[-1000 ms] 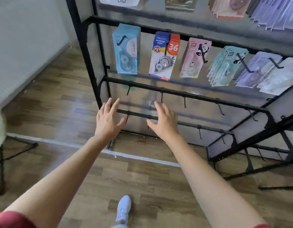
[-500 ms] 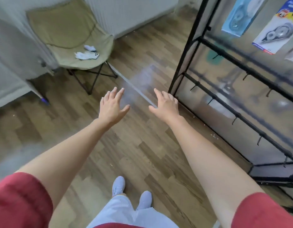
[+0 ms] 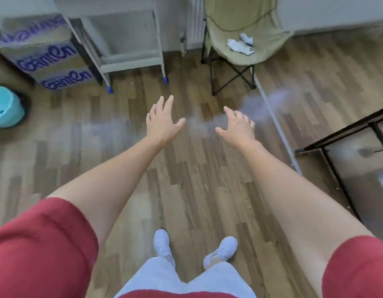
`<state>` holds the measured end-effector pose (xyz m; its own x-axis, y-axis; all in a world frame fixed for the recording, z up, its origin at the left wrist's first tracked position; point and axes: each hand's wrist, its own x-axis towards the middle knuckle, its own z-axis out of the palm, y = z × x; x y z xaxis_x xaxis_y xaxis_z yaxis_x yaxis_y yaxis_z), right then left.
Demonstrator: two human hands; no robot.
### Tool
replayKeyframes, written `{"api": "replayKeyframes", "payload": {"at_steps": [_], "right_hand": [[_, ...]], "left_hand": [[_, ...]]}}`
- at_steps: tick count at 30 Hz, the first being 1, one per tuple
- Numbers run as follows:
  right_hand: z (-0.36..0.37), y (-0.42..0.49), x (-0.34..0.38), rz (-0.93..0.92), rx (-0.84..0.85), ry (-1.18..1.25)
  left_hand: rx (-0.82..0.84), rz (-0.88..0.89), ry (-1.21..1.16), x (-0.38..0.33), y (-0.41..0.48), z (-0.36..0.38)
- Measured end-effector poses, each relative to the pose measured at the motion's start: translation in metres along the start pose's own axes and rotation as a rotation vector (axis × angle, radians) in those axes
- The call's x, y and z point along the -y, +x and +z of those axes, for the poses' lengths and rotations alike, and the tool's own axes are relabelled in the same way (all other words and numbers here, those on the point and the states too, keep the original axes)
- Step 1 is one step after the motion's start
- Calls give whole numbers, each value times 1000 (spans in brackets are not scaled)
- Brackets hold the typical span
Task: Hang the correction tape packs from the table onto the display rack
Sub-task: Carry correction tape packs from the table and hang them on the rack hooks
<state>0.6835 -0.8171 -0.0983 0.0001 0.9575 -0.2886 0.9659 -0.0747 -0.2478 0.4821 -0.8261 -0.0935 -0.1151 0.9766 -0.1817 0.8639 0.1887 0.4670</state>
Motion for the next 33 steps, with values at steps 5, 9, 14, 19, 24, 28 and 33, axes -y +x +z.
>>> {"api": "replayKeyframes", "payload": {"at_steps": [5, 9, 14, 19, 24, 28, 33], "right_hand": [[24, 25, 114, -84, 4, -10], [31, 55, 192, -191, 0, -24], [27, 118, 266, -278, -15, -22], [10, 209, 330, -323, -37, -30], [-25, 305, 396, -370, -63, -13], [-52, 370, 437, -404, -85, -5], [-75, 458, 483, -391, -100, -7]], "left_hand": [[-37, -142, -6, 107, 23, -64], [-86, -208, -18, 164, 50, -104], [-148, -255, -32, 209, 105, -144], [-203, -287, -28, 239, 188, -189], [-251, -330, -49, 259, 283, -241], [-260, -322, -56, 267, 352, -272], [-261, -297, -64, 278, 451, -303]]}}
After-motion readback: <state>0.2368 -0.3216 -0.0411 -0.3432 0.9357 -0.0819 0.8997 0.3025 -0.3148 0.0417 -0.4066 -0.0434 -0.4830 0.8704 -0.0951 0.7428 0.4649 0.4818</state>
